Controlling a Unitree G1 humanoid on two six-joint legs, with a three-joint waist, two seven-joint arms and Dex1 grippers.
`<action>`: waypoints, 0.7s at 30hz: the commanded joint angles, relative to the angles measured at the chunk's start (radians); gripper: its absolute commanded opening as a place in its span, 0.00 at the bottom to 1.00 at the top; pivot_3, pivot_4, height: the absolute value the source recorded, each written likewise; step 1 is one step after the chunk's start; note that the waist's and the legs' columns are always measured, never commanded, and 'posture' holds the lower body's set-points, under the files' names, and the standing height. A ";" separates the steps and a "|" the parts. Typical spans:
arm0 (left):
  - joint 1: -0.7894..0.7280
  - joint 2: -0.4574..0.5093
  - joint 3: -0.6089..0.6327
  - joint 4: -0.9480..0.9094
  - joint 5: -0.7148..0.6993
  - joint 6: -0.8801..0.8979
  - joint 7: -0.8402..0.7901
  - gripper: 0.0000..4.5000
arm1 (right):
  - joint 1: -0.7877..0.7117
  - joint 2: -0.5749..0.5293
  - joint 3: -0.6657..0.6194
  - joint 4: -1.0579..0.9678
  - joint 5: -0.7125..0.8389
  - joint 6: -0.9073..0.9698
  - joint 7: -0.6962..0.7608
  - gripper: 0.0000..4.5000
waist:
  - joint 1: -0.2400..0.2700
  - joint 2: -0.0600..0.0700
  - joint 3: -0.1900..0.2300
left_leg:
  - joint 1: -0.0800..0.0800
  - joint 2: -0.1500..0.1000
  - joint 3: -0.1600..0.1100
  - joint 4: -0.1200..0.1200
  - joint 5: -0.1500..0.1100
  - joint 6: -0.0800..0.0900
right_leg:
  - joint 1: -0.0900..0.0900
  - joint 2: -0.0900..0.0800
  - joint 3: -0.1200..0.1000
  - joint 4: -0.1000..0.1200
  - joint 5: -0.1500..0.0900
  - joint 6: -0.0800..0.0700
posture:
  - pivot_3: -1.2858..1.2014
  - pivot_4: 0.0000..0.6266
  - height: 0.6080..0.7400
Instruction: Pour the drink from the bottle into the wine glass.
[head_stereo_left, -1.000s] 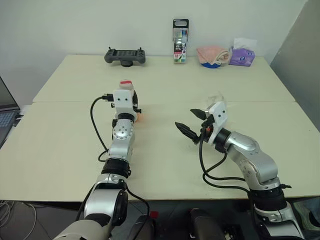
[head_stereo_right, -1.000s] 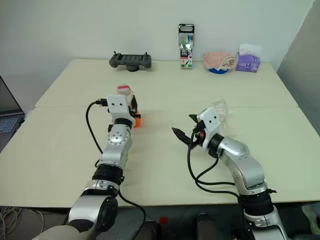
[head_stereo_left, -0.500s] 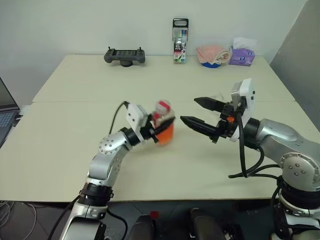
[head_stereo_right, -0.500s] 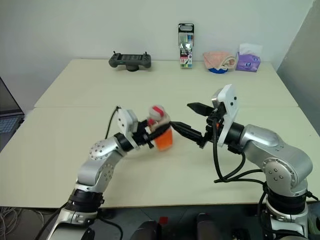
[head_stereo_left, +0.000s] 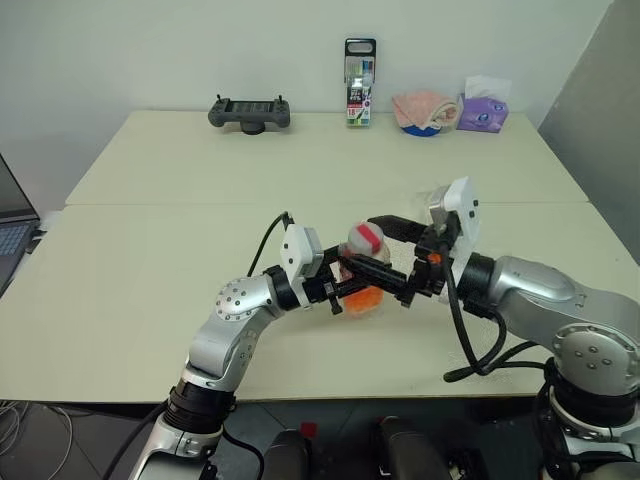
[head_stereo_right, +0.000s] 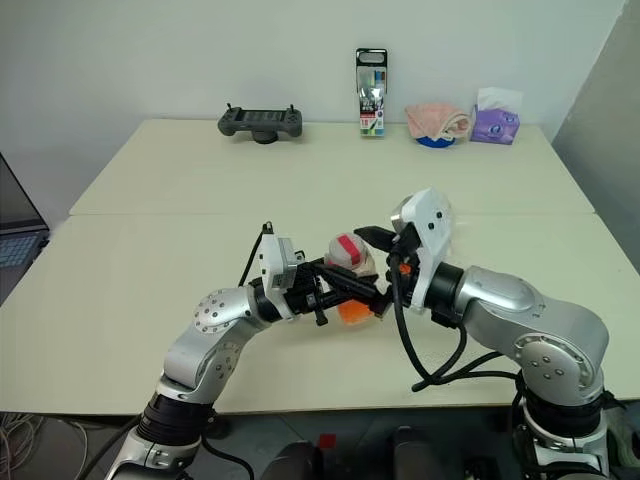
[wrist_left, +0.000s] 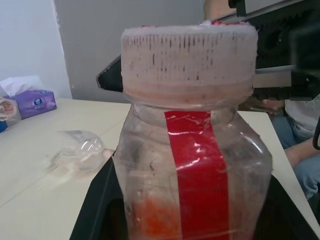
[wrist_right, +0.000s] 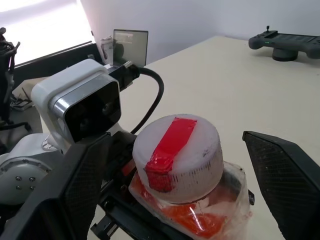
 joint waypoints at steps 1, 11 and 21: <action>-0.015 -0.008 0.003 -0.013 0.002 -0.023 -0.006 0.38 | -0.004 0.005 -0.014 -0.021 -0.003 -0.042 -0.020 0.79 | 0.000 0.000 0.000 | 0.000 0.000 0.000 0.000 0.000 0.000 | 0.000 0.000 0.000 0.000 0.000 0.000 | 0.52 0.24 1.00; -0.017 -0.006 0.010 0.010 0.024 -0.035 -0.003 0.38 | -0.007 -0.052 0.021 -0.033 -0.016 -0.042 -0.014 0.63 | 0.000 0.000 0.000 | 0.000 0.000 0.000 0.000 0.000 0.000 | 0.000 0.000 0.000 -0.001 0.000 0.000 | 0.52 0.24 1.00; -0.021 -0.006 0.016 0.010 0.035 -0.039 -0.001 0.38 | -0.023 -0.058 0.039 -0.023 -0.029 -0.041 -0.036 0.59 | 0.000 0.000 0.000 | 0.000 0.000 0.000 0.000 0.000 0.000 | 0.000 0.000 0.000 -0.001 0.000 0.000 | 0.52 0.24 1.00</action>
